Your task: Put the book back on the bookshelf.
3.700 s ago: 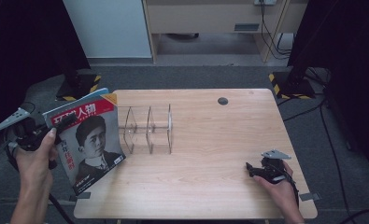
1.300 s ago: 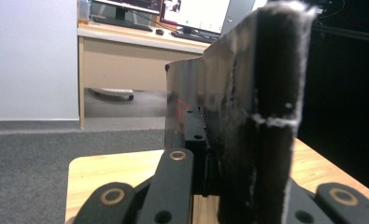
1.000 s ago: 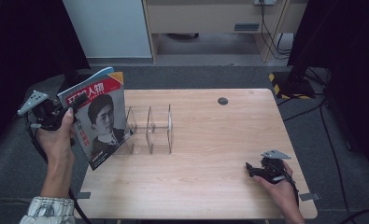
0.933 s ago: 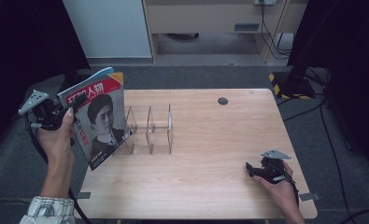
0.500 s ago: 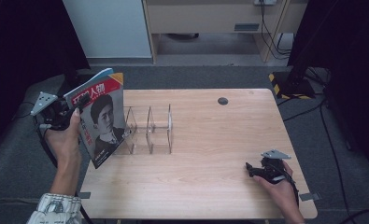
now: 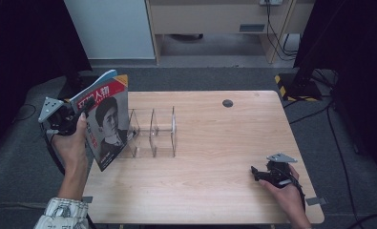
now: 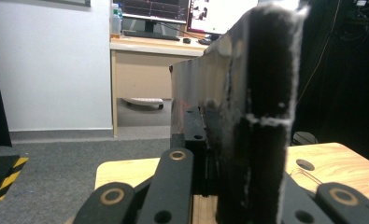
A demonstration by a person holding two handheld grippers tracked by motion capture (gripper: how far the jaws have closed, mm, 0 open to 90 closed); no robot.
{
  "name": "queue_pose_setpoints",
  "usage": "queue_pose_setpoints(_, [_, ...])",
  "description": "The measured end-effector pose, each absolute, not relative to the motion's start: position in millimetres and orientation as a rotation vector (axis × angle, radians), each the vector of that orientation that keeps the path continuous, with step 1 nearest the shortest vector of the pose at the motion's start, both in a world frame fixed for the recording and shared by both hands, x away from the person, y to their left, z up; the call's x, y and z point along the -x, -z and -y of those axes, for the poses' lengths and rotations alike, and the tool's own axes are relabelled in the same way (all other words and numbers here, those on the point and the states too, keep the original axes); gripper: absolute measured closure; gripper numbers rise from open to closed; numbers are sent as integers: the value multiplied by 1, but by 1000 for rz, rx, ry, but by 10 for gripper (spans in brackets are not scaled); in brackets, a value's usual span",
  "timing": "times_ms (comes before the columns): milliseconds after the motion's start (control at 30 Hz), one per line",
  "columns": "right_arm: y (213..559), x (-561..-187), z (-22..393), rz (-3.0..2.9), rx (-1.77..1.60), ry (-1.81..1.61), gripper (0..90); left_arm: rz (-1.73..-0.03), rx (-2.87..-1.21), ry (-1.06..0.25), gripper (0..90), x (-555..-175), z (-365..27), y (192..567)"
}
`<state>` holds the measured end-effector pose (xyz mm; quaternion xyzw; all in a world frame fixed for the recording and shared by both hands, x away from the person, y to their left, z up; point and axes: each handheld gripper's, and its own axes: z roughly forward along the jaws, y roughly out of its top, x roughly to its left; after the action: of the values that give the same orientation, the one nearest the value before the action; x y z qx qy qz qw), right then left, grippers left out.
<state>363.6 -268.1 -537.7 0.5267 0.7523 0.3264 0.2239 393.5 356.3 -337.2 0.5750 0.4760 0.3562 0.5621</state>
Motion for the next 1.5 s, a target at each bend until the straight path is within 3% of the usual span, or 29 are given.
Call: queue_pose_setpoints(1500, [538,-363,267,-2076,-1446,-905,158,-1012,-1288,-742,862,-391,-362,371])
